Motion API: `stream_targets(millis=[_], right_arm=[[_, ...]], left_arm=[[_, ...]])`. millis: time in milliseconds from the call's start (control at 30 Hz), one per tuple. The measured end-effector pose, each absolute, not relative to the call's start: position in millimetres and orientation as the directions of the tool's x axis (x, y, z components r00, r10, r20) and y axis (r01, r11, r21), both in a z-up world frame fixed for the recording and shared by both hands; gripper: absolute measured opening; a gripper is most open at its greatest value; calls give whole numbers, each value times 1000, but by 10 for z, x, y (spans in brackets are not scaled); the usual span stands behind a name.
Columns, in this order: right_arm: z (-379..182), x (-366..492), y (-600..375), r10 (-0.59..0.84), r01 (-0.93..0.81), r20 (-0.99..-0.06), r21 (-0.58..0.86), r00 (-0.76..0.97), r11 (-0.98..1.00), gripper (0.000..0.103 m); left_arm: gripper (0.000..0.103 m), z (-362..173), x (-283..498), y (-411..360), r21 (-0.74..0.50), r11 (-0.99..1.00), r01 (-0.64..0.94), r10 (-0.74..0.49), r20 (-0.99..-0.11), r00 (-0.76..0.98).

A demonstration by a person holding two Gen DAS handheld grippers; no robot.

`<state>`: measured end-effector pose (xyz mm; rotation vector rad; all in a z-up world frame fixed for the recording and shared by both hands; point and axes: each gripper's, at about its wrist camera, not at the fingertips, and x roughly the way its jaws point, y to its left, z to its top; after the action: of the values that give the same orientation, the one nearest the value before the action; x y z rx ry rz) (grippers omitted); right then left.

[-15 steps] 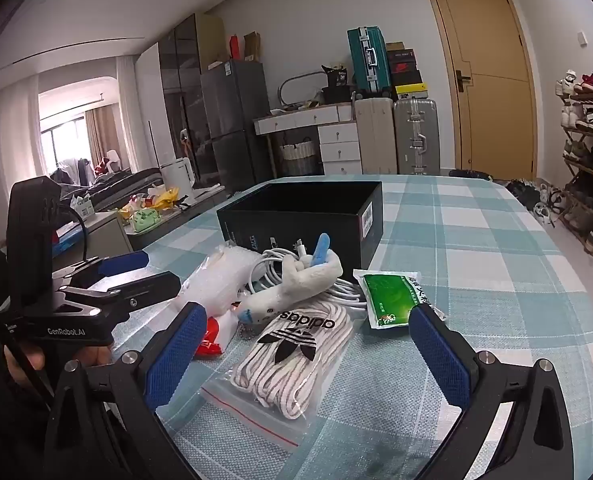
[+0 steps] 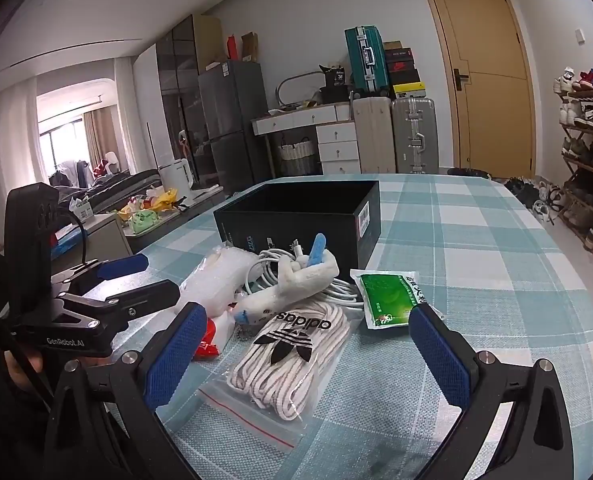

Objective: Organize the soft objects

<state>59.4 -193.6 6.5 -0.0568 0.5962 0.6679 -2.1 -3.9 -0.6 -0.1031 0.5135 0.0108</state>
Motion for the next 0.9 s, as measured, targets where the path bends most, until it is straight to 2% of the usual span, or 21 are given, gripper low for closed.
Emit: stream_targets(millis=[900], right_arm=[[49,655,-2000,566,-595,-544,145,619,790,103]], left_arm=[[103,-25,3,-58,-94,995,-32,-18,-491,871]])
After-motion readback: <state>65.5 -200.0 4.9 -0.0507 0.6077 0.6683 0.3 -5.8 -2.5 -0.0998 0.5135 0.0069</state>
